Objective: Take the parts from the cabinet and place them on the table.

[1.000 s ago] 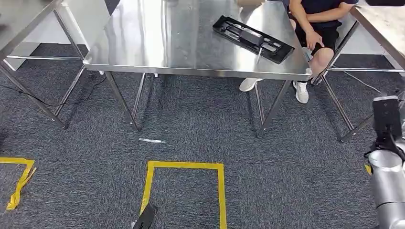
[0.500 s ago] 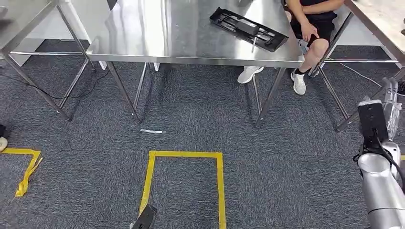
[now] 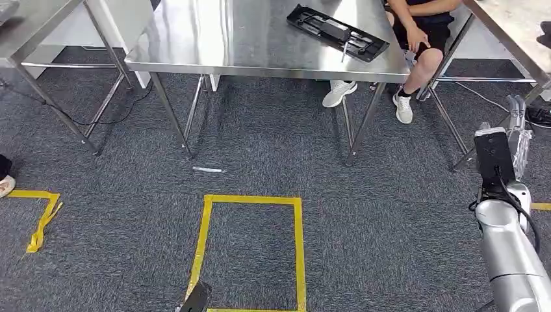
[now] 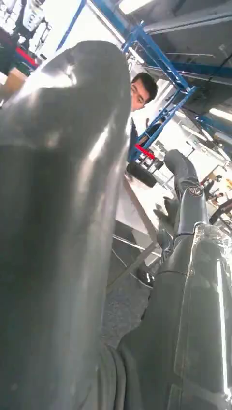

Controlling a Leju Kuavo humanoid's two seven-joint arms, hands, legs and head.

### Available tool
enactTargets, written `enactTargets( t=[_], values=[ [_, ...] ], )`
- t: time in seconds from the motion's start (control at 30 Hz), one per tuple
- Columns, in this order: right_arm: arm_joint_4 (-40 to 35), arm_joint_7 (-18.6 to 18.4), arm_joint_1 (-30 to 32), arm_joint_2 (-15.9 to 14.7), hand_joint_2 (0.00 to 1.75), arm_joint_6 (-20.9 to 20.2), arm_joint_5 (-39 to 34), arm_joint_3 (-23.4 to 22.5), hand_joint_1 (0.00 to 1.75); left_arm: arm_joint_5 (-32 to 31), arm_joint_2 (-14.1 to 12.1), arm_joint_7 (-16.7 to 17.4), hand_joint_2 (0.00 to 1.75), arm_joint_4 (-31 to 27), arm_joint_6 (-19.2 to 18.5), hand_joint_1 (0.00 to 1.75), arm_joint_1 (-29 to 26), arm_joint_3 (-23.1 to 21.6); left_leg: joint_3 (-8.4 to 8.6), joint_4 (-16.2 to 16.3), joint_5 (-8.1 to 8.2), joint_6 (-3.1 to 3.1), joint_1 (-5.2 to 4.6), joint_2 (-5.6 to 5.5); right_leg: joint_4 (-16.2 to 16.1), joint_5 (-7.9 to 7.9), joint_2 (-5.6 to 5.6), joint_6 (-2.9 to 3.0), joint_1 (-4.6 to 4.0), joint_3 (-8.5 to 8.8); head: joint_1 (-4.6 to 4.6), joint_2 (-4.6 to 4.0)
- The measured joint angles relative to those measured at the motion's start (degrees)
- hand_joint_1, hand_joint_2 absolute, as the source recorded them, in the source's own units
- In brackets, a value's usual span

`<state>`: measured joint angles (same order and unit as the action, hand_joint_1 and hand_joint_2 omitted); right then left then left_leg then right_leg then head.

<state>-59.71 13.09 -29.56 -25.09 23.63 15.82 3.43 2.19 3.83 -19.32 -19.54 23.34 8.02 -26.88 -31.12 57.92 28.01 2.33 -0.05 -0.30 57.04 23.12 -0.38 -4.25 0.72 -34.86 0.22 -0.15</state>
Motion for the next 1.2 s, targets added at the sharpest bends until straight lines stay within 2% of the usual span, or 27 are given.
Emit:
enactTargets(
  t=[0.03,0.07,0.1,0.13,0.17,0.2,0.23,0.27,0.3,0.33,0.37,0.4,0.43,0.47,0.5,0.53,0.57,0.63,0.73,0.83,0.9,1.03,1.2],
  values=[
    [0.00,0.00,0.09,0.00,0.00,0.11,0.00,0.04,0.00,0.00,0.02,0.00,0.00,0.00,0.02,0.00,0.04,0.00,-0.33,-0.49,-0.77,0.75,0.35,0.30,0.60,0.61,0.00,0.06,0.58,-0.69,-0.15,0.00],
    [0.00,0.00,0.15,-0.04,0.00,0.26,0.02,0.07,0.00,0.00,0.00,-0.02,0.00,0.00,0.02,0.00,0.07,0.02,-0.84,-0.58,-1.30,1.20,0.24,0.23,2.29,2.60,0.10,0.43,0.39,-1.73,0.00,0.00],
    [0.00,0.00,0.12,-0.02,0.00,0.46,0.02,0.07,0.00,-0.09,0.00,-0.02,0.00,0.00,0.02,0.00,0.08,0.00,-1.49,-0.57,-1.81,1.65,0.23,0.32,6.20,5.35,0.14,0.89,0.55,-3.13,0.37,0.00],
    [0.00,0.00,0.22,-0.02,0.00,0.55,0.02,0.07,0.00,-0.29,0.04,-0.02,0.00,-0.02,0.02,0.00,0.06,-0.04,-2.07,-0.57,-2.12,1.63,0.21,0.34,10.75,7.72,0.17,1.06,0.54,-4.64,0.37,0.00],
    [0.00,-0.04,0.62,-0.02,0.00,0.66,0.02,0.07,0.00,-0.37,0.07,-0.02,0.00,-0.02,0.02,0.00,0.06,-0.11,-2.78,-0.55,-2.62,1.64,0.16,0.33,15.57,9.57,0.19,0.94,0.53,-6.10,0.33,0.00],
    [0.00,-0.04,1.16,-0.02,0.00,0.72,0.02,0.04,0.00,-0.44,0.04,-0.04,0.00,0.00,0.02,0.00,0.04,-0.11,-3.33,-0.55,-3.05,1.55,0.17,0.33,18.21,9.96,0.18,0.52,0.57,-6.53,0.39,0.00],
    [-0.02,-0.09,1.65,-0.02,0.00,0.72,0.02,0.04,0.00,-0.52,0.02,-0.04,0.00,0.00,0.02,0.00,0.04,-0.15,-3.84,-0.53,-3.42,1.47,0.21,0.34,18.08,9.24,0.18,-0.05,0.65,-5.78,0.37,0.00],
    [-0.13,-0.11,1.98,-0.07,0.00,0.72,0.02,0.00,0.00,-0.61,0.04,-0.04,0.00,-0.02,0.02,0.00,0.05,-0.24,-4.31,-0.48,-3.80,1.32,0.24,0.35,15.49,7.71,0.17,-0.78,0.80,-3.70,0.46,0.00],
    [-0.39,-0.11,2.11,-0.15,0.00,0.70,0.02,-0.15,0.00,-0.66,0.04,0.00,0.00,-0.02,0.00,0.00,0.06,-0.35,-4.67,-0.45,-4.12,1.09,0.29,0.38,11.01,6.19,0.15,-1.35,0.99,-0.75,0.42,0.00],
    [-0.70,-0.11,2.12,-0.26,0.00,0.70,0.02,-0.37,0.00,-0.74,0.13,0.09,0.00,-0.02,0.00,0.00,0.08,-0.50,-4.89,-0.41,-4.39,0.83,0.31,0.38,5.43,5.16,0.07,-1.65,1.13,2.88,0.42,0.00],
    [-0.87,-0.11,2.07,-0.33,0.00,0.68,0.00,-0.68,0.00,-0.87,0.09,0.22,0.00,-0.02,0.00,0.00,0.14,-0.66,-5.05,-0.30,-4.62,0.45,0.04,0.42,0.17,6.03,-0.06,-1.33,1.13,6.13,0.48,0.00],
    [-1.05,-0.11,2.18,-0.35,0.00,0.63,-0.02,-0.83,0.00,-0.94,0.15,0.31,0.00,-0.02,0.00,0.00,0.28,-0.72,-5.24,-0.30,-4.97,0.02,-0.04,0.48,-0.84,6.07,0.32,-0.85,0.31,7.10,0.39,0.00],
    [-1.11,-0.18,2.42,-0.37,0.00,0.63,-0.17,-0.96,0.00,-0.98,0.15,0.42,0.00,-0.02,-0.02,0.00,0.34,-0.81,-5.23,-0.30,-5.22,-0.34,-0.14,0.47,-0.93,6.12,0.25,-0.49,0.28,6.66,0.50,0.00],
    [-1.14,-0.22,2.51,-0.53,0.00,0.61,-0.17,-1.01,0.00,-0.98,0.15,0.55,0.00,-0.02,-0.09,0.00,0.39,-0.85,-5.45,-0.25,-5.21,-0.33,-0.16,0.45,-1.11,5.90,0.28,-0.14,0.36,6.66,0.48,0.00],
    [-1.20,-0.22,2.70,-0.46,0.00,0.61,-0.17,-1.05,0.00,-1.01,0.11,0.57,0.00,-0.02,-0.09,0.00,0.43,-0.87,-5.44,-0.31,-4.98,1.03,-0.23,0.42,-1.09,5.84,0.32,-0.07,0.82,6.48,-0.02,0.00],
    [-1.29,-0.22,2.80,-0.48,0.00,0.59,-0.17,-1.12,0.00,-1.01,0.13,0.59,0.00,-0.02,-0.09,0.00,0.47,-0.87,-5.59,-0.31,-5.57,2.09,-0.17,0.49,-1.08,5.65,0.34,0.26,0.56,6.41,-0.09,0.00],
    [-1.31,-0.22,2.85,-0.50,0.00,0.57,-0.17,-1.16,0.00,-1.01,0.11,0.59,0.00,-0.02,-0.09,0.00,0.52,-0.87,-5.53,-0.58,-5.63,1.97,-0.07,0.45,-1.07,5.50,0.36,0.66,0.37,6.22,-0.04,0.00],
    [-1.31,-0.22,2.95,-0.50,0.00,0.57,-0.17,-1.20,0.00,-1.01,0.13,0.63,0.00,-0.02,-0.11,0.00,0.64,-0.90,-5.56,-1.13,-6.53,0.33,0.21,0.49,-1.04,5.17,0.35,1.20,0.13,5.89,-0.07,0.00],
    [-1.33,-0.37,3.26,-0.24,0.00,0.09,-0.57,-1.22,0.00,-0.92,0.11,2.12,0.00,0.00,-0.09,0.00,0.79,-0.90,-5.61,-1.61,-7.07,-0.37,0.27,0.45,-1.01,4.92,0.31,1.59,0.04,5.61,-0.07,0.00],
    [-0.55,-0.11,4.24,1.11,0.00,0.15,-1.51,-1.22,0.00,-0.79,0.15,2.49,0.00,0.00,-0.09,0.00,0.83,-0.90,-5.62,-1.74,-7.22,-0.62,0.37,0.46,-0.96,4.88,0.30,1.65,-0.09,5.52,-0.07,0.00],
    [1.60,0.68,5.30,3.13,0.00,0.15,-2.58,-1.58,0.00,-0.77,0.20,2.54,0.00,0.00,-0.07,0.00,0.95,-0.90,-5.62,-1.74,-7.25,-0.67,0.46,0.46,-0.95,4.88,0.30,1.66,-0.17,5.51,-0.04,0.00],
    [6.72,1.09,8.34,7.55,0.00,1.79,-4.33,-2.19,0.00,-0.81,0.31,3.08,0.00,0.00,0.28,0.00,1.02,-0.90,-5.66,-1.75,-7.24,-0.73,0.46,0.44,-0.96,4.89,0.26,1.66,-0.16,5.42,-0.04,0.00],
    [16.45,-0.04,14.20,14.05,0.00,1.88,-8.86,-3.63,0.00,-1.64,0.44,4.33,0.00,0.00,0.52,0.00,1.11,-0.98,-5.75,-1.77,-7.01,-1.10,0.48,0.43,-0.96,4.95,0.23,1.69,-0.16,4.92,-0.02,0.00]
  ],
)
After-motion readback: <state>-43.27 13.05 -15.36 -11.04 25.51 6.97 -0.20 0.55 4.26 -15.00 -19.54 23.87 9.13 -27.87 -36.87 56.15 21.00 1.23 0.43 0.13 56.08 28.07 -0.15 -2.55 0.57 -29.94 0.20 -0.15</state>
